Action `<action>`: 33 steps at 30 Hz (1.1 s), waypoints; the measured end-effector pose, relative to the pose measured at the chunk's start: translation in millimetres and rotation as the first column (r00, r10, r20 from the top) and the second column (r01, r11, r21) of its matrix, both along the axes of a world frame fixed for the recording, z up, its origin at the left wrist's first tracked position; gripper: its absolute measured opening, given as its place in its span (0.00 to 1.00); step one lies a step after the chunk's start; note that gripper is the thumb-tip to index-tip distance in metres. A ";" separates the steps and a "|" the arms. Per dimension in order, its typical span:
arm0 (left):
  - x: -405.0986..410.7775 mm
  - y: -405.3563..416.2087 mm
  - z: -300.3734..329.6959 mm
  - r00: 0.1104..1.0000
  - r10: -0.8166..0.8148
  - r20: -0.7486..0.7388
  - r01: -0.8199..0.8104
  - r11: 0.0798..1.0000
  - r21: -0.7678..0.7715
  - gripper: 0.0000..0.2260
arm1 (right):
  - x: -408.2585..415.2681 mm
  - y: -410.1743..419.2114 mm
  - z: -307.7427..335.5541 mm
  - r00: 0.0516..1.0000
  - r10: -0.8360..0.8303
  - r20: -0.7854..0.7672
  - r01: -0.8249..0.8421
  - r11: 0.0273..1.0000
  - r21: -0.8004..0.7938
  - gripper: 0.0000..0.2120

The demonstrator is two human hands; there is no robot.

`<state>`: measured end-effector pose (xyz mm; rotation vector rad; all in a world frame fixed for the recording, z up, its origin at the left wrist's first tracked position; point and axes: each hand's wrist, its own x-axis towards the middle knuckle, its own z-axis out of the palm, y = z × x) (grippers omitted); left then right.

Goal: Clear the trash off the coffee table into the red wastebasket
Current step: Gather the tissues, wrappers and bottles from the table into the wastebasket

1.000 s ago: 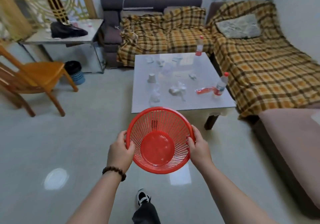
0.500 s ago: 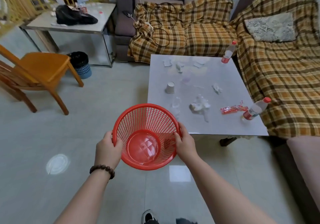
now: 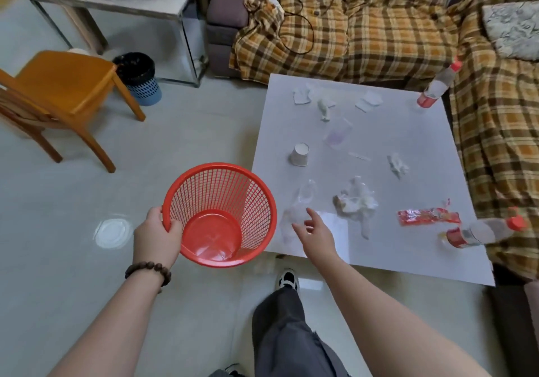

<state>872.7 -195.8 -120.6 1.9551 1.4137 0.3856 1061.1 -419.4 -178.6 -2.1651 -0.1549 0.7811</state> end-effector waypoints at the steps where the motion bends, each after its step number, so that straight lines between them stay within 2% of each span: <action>1: 11.7 5.4 -1.5 1.000 0.024 -0.014 -0.023 1.000 0.014 0.08 | 14.6 -0.5 -7.9 0.999 0.033 0.007 -0.033 0.998 -0.049 0.29; 7: 68.0 21.5 -17.2 0.993 0.104 -0.061 -0.100 0.993 0.065 0.10 | 76.3 10.0 -54.9 0.971 0.239 -0.022 -0.237 0.939 -0.249 0.34; 13: 96.6 36.2 -41.8 0.983 0.133 -0.124 -0.129 0.991 0.037 0.11 | 98.2 35.7 -96.3 0.918 0.387 0.093 -0.323 0.862 -0.391 0.40; 16: 103.9 44.0 -54.6 0.980 0.143 -0.142 -0.141 0.990 0.020 0.11 | 102.8 48.5 -119.8 0.906 0.419 0.053 -0.361 0.833 -0.420 0.42; 20: 107.8 52.9 -66.4 0.977 0.138 -0.164 -0.137 0.990 0.019 0.11 | 102.3 55.4 -146.5 0.934 0.349 -0.079 -0.349 0.840 -0.415 0.41; 22: 108.2 57.2 -69.6 0.973 0.144 -0.178 -0.144 0.989 0.011 0.12 | 102.6 55.0 -154.6 0.944 0.318 -0.091 -0.326 0.845 -0.423 0.35; 25: 110.5 62.3 -69.4 0.974 0.127 -0.187 -0.130 0.991 -0.008 0.12 | 105.8 55.1 -155.0 0.949 0.313 -0.022 -0.294 0.864 -0.409 0.23; 30: 122.2 68.8 -61.0 0.969 0.138 -0.205 -0.146 0.989 -0.026 0.12 | 116.7 67.3 -113.9 0.995 0.102 0.005 -0.098 0.970 -0.222 0.16; 33: 134.1 68.9 -54.2 0.967 0.153 -0.201 -0.168 0.984 -0.058 0.11 | 126.1 81.4 -74.4 0.997 -0.041 0.069 0.046 0.996 -0.070 0.14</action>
